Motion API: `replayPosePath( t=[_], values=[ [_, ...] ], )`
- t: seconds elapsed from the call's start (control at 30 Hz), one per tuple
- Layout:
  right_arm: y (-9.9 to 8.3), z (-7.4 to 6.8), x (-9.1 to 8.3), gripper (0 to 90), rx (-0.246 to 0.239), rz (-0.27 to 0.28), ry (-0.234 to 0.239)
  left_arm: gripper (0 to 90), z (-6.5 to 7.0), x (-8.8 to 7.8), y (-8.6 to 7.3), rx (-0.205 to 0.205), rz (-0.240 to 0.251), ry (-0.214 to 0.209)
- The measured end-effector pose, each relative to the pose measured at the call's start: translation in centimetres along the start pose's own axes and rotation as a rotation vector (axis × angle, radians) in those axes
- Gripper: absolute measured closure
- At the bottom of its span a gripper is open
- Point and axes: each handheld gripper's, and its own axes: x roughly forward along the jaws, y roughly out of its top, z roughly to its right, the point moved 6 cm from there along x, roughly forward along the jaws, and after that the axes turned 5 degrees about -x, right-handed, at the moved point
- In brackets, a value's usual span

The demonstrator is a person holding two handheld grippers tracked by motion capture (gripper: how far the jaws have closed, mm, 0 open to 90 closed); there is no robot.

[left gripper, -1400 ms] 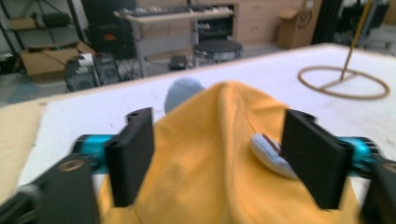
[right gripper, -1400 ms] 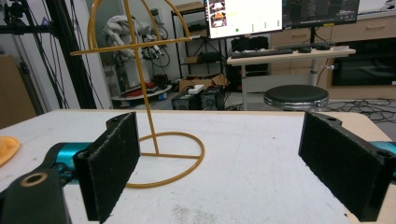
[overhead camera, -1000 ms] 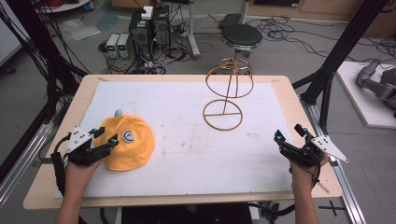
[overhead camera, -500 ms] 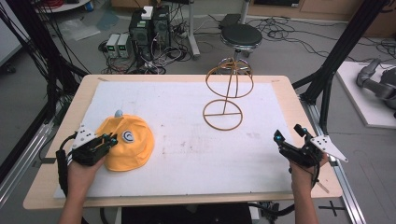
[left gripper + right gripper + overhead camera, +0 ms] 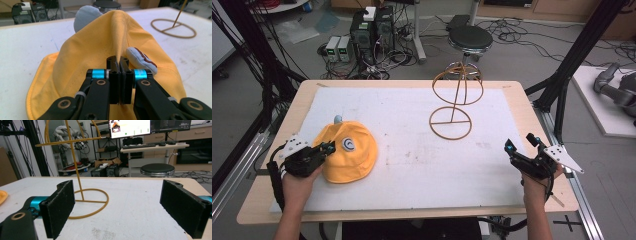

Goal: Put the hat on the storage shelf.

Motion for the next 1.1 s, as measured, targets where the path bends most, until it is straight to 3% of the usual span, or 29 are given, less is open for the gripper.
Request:
replayPosePath(
  t=[0.07,0.1,0.17,0.37,0.5,0.7,0.9,1.1],
  values=[
    [0.0,0.0,0.0,12.3,-0.002,0.002,-0.002,87.8,0.1,-0.4,0.8,-0.033,0.045,-0.024],
    [0.0,0.0,0.0,12.3,0.002,0.004,-0.002,87.8,0.1,-0.4,0.8,-0.033,0.045,-0.024],
    [0.1,0.1,-0.2,12.3,0.013,0.011,-0.004,87.8,0.2,-0.8,1.5,-0.071,0.074,-0.053],
    [0.1,0.2,-0.4,12.3,0.021,0.017,-0.008,87.8,0.9,-1.2,3.9,-0.092,0.144,-0.073],
    [0.1,0.1,-0.4,12.3,0.024,0.018,-0.005,87.8,1.5,-1.2,5.4,-0.078,0.164,-0.077],
    [0.1,0.1,-0.3,12.3,0.029,0.02,-0.005,87.8,3.2,-0.8,9.2,-0.046,0.236,-0.094],
    [0.0,0.1,-0.2,12.3,0.036,0.019,0.001,87.9,4.5,-0.2,11.3,-0.046,0.285,-0.114],
    [0.1,0.2,-0.1,12.3,0.036,0.025,-0.003,87.9,6.4,0.8,13.2,-0.024,0.302,-0.134]
  ],
)
